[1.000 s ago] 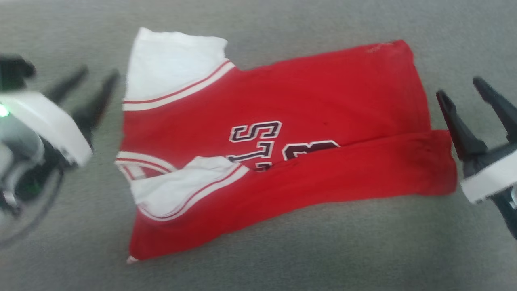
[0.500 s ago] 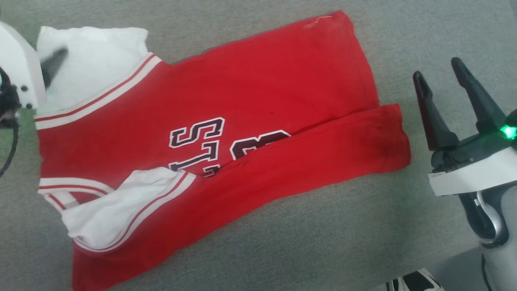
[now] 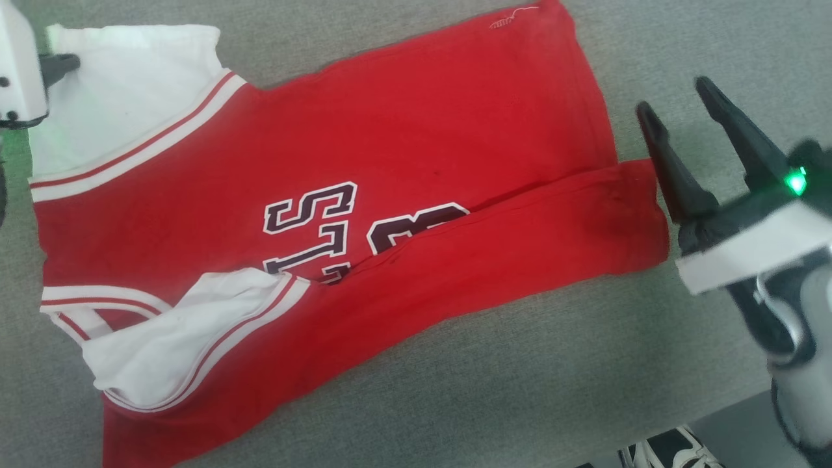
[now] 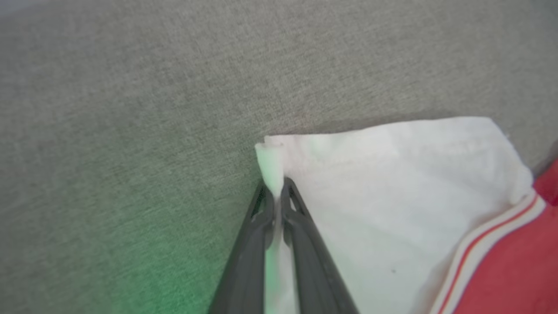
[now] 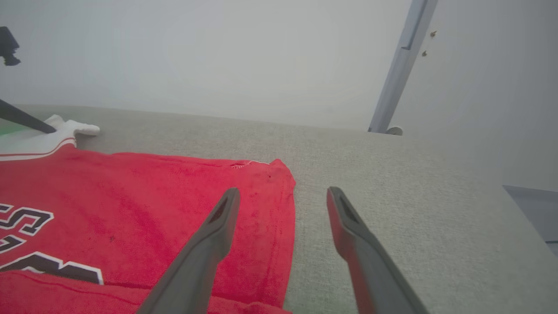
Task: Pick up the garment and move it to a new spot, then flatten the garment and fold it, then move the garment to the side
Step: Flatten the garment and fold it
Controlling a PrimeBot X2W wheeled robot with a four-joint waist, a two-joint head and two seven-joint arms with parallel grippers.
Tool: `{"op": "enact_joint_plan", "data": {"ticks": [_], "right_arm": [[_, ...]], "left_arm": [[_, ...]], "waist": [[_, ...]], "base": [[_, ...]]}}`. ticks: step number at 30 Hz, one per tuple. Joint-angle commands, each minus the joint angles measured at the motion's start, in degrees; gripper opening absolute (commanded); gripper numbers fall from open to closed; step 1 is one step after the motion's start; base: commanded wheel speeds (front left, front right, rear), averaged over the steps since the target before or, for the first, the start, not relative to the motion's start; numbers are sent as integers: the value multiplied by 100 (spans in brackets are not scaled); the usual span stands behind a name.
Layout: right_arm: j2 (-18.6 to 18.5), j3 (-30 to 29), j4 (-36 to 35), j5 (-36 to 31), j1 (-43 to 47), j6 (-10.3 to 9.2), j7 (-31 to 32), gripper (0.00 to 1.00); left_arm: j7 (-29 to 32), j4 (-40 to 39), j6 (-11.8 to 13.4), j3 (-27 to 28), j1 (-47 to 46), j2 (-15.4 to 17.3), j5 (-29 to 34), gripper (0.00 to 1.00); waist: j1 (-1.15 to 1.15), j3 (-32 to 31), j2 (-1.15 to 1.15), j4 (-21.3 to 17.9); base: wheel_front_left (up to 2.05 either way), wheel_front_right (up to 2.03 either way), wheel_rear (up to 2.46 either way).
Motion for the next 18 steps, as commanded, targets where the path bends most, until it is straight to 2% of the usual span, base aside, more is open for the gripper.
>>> {"op": "enact_joint_plan", "data": {"ticks": [1, 9, 18], "right_arm": [[-90, 88, 91, 136, -331, -5, 254, 100], [-572, 815, 1251, 882, -2020, -5, 2134, 100], [-764, 1470, 2519, 1729, -3368, -3, 3916, 100]], "left_arm": [[-16, 81, -55, -128, 137, -155, 1, 0], [-219, 243, -311, -189, -48, -629, 110, 0], [-349, 410, -570, -297, -207, -1023, 202, 0]], "waist": [[0, 46, 0, 40], [0, 192, 0, 449], [0, 365, 0, 905]], "base": [[0, 0, 0], [0, 0, 0], [0, 0, 0]]}}
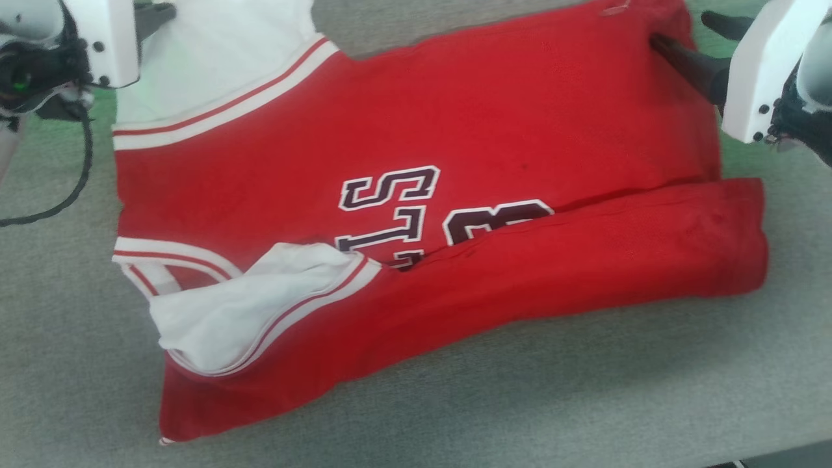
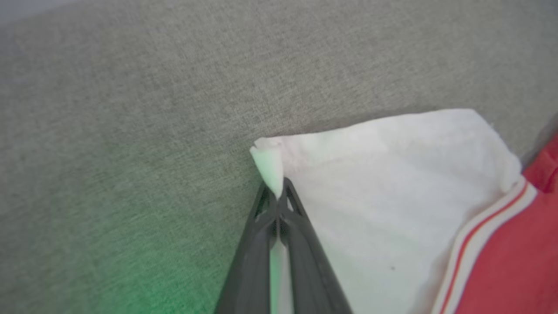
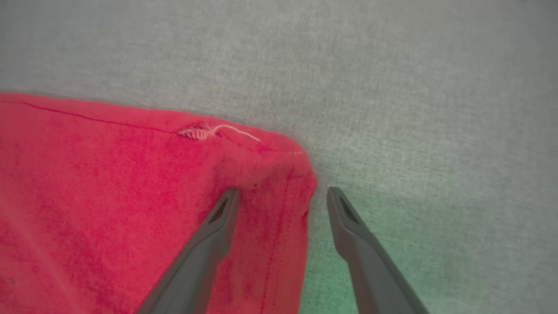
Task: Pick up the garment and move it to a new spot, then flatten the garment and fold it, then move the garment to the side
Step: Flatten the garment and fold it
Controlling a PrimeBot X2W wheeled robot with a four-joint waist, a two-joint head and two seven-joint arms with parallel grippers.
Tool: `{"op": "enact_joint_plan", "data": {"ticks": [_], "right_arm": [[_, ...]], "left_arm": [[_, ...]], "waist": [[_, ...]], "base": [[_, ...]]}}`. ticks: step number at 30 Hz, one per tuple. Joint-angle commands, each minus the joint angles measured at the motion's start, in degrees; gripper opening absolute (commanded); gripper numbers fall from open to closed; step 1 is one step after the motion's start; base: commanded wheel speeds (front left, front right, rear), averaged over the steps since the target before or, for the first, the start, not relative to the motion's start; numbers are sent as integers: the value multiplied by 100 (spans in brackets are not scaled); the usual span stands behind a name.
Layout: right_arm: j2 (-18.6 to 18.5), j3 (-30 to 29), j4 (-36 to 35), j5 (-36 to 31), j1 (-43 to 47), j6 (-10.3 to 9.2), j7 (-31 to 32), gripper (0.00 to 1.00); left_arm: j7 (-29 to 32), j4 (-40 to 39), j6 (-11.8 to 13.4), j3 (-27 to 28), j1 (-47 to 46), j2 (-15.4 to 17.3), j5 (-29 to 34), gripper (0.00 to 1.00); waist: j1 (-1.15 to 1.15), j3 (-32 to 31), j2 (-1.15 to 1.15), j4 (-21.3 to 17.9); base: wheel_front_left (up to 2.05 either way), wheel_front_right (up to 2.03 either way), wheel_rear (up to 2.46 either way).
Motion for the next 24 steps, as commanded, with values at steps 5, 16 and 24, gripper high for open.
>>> {"op": "enact_joint_plan", "data": {"ticks": [5, 16, 24], "right_arm": [[-132, 354, 368, 181, -337, -3, 517, 100], [-361, 748, 660, 527, -425, -3, 298, 0], [-835, 900, 395, 959, -72, -3, 229, 0]], "left_arm": [[10, 94, -153, -232, 181, -273, 53, 0], [-698, 218, -282, -238, 281, -653, -10, 0], [-1279, -700, -276, -155, 737, -515, -645, 0]], "waist": [[0, 122, 0, 228], [0, -281, 0, 468], [0, -1149, 0, 742]], "base": [[0, 0, 0], [0, 0, 0], [0, 0, 0]]}}
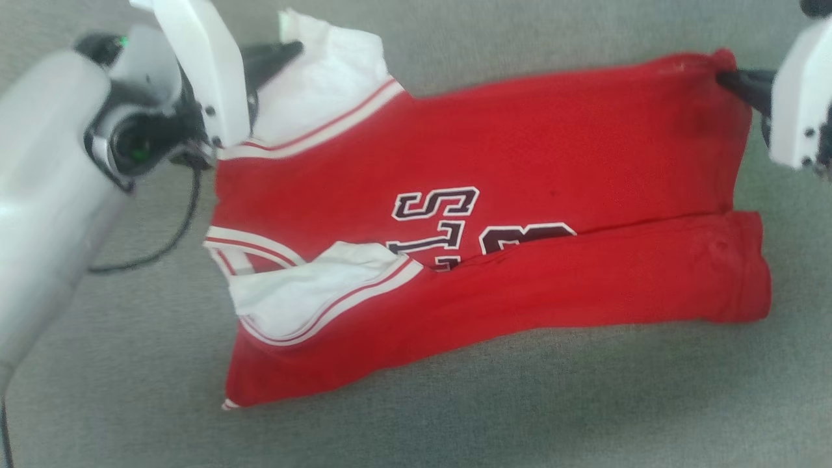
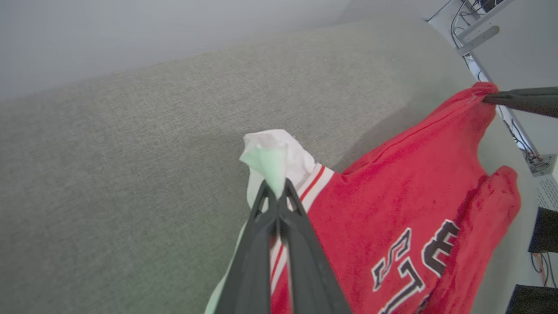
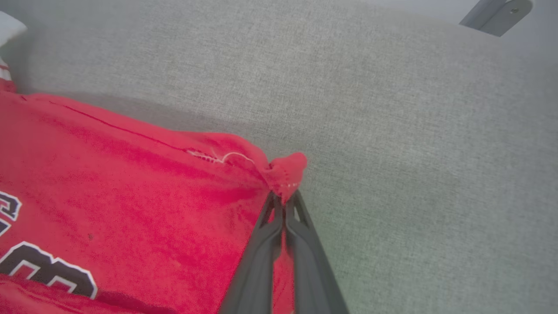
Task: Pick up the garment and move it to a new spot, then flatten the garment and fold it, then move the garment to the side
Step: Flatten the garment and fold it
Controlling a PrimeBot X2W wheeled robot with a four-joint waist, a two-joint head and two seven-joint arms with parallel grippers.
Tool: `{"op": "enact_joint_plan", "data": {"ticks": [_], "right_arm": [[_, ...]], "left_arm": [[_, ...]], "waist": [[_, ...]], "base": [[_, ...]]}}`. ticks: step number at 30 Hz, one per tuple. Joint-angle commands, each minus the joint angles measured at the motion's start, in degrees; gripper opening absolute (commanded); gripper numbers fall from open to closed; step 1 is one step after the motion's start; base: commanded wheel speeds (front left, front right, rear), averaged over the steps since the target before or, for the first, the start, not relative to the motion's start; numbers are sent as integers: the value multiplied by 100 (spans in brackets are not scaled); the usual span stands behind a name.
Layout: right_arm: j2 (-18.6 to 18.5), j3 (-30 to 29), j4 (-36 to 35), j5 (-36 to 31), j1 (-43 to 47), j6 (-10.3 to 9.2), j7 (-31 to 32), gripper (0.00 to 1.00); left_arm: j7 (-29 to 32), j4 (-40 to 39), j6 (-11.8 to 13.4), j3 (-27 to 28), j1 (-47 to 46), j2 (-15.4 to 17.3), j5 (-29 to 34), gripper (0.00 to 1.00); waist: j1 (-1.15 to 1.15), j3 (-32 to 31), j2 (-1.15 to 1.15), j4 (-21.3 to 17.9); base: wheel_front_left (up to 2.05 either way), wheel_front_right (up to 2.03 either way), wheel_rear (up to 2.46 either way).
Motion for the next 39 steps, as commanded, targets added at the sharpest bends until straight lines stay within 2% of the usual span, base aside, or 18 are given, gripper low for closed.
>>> {"op": "enact_joint_plan", "data": {"ticks": [1, 10, 16, 19, 23, 26, 37, 38, 39], "right_arm": [[-137, 17, -117, 104, 227, -3, -55, 0], [-1055, -160, -1076, 618, 1801, -3, -406, 0], [-1311, -477, -1423, 697, 2765, -2, -770, 0], [-1398, -643, -1582, 636, 3190, -3, -943, 0], [-1358, -829, -1663, 609, 3530, -3, -1091, 0], [-1247, -985, -1677, 488, 3700, -3, -1216, 0], [-601, -983, -1343, -31, 3644, -3, -1327, 0], [-573, -998, -1348, -43, 3641, -3, -1358, 19], [-560, -1060, -1382, -26, 3665, -3, -1379, 98]], "left_arm": [[-84, -188, -17, 22, 241, 59, -174, 0], [-875, -2135, -17, 137, 1679, 1041, -878, 0], [-1718, -3052, -18, 13, 2863, 1635, -855, 0], [-2146, -3269, -18, -64, 3392, 1813, -809, 0], [-2400, -3320, -18, -204, 3765, 1904, -677, 0], [-2569, -3152, -18, -287, 3913, 1857, -564, 0], [-2605, -1990, 56, -700, 3628, 1258, 339, 0], [-2664, -1913, 62, -701, 3613, 1217, 418, 10], [-2833, -1806, 58, -672, 3620, 1139, 454, 56]], "waist": [[0, -374, 0, 210], [0, -859, 0, 498], [0, -916, 0, 533], [0, -866, 0, 527], [0, -791, 0, 512], [0, -700, 0, 494], [0, -450, 0, 435], [0, -453, 0, 432], [0, -480, 0, 431]], "base": [[0, 0, 0], [0, 0, 0], [0, 0, 0], [0, 0, 0], [0, 0, 0], [0, 0, 0], [0, 0, 0], [0, 0, 0], [0, 0, 0]]}}
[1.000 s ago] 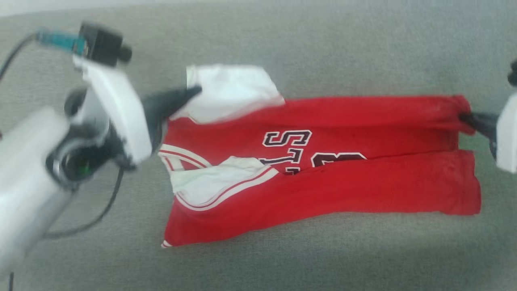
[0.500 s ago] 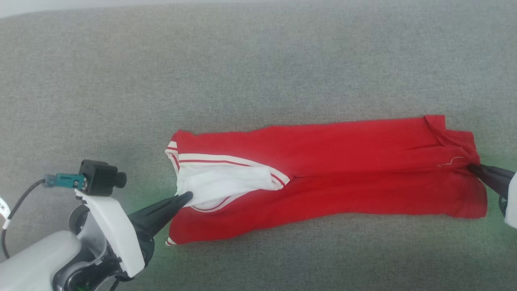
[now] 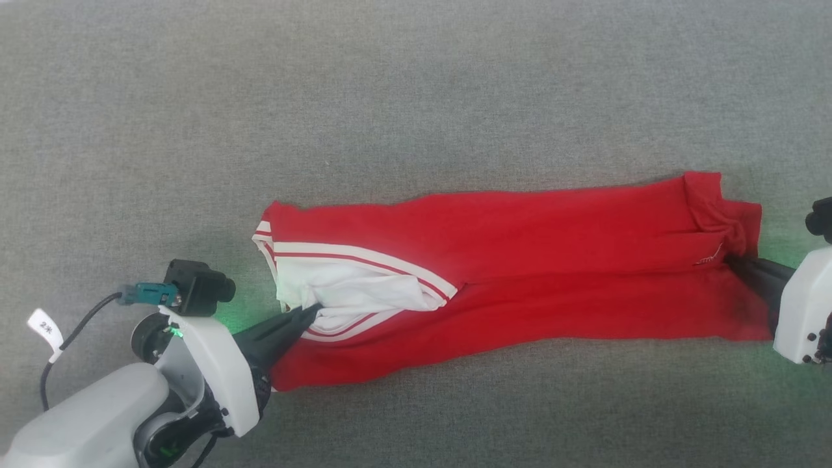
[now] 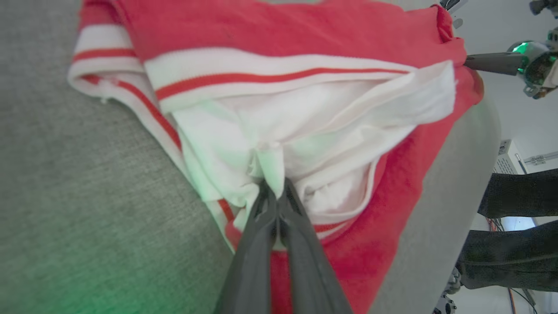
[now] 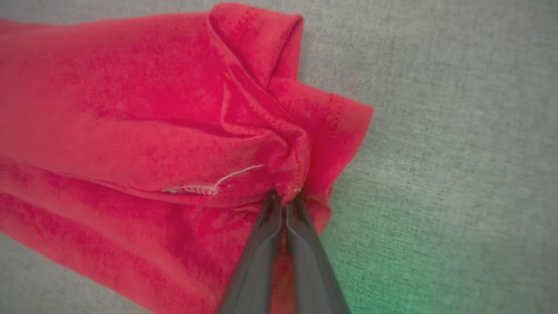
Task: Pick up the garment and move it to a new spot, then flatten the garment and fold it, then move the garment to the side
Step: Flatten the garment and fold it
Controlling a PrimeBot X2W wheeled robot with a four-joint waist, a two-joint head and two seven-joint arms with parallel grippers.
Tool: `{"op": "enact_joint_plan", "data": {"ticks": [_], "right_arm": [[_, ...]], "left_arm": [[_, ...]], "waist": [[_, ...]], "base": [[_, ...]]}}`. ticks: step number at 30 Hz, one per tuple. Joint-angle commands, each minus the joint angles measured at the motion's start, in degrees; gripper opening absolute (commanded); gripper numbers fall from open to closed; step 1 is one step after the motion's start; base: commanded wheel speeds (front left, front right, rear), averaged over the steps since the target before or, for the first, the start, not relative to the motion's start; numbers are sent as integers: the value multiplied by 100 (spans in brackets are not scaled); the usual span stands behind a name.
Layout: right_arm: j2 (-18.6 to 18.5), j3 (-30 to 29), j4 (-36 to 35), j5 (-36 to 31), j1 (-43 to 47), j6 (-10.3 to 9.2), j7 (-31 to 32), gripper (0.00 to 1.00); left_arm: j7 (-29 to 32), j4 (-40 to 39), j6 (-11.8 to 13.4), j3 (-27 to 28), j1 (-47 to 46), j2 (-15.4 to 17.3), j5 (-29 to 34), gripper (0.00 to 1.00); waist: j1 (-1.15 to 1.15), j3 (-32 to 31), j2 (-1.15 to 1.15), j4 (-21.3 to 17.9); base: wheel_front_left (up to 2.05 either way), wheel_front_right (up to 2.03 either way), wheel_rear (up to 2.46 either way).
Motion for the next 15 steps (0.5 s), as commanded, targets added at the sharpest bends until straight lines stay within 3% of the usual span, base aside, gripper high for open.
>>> {"op": "enact_joint_plan", "data": {"ticks": [1, 2, 9, 15], "right_arm": [[73, -12, -9, 51, 114, -3, -4, 100], [42, -57, -37, 89, 153, -3, 0, 100], [-199, -546, -66, 346, 476, -2, 40, 100], [-54, -979, 256, 605, 708, -2, 249, 100]], "left_arm": [[-168, 165, 44, 15, 62, -32, 66, 89], [-280, 192, 65, 32, 101, -49, 107, 100], [-1007, 134, 200, 243, 506, -253, 261, 100], [-1156, 243, 352, 900, 970, -644, 441, 100]], "waist": [[0, -45, 0, 8], [0, -76, 0, 17], [0, -367, 0, 260], [0, -555, 0, 635]], "base": [[0, 0, 0], [0, 0, 0], [0, 0, 0], [0, 0, 0]]}}
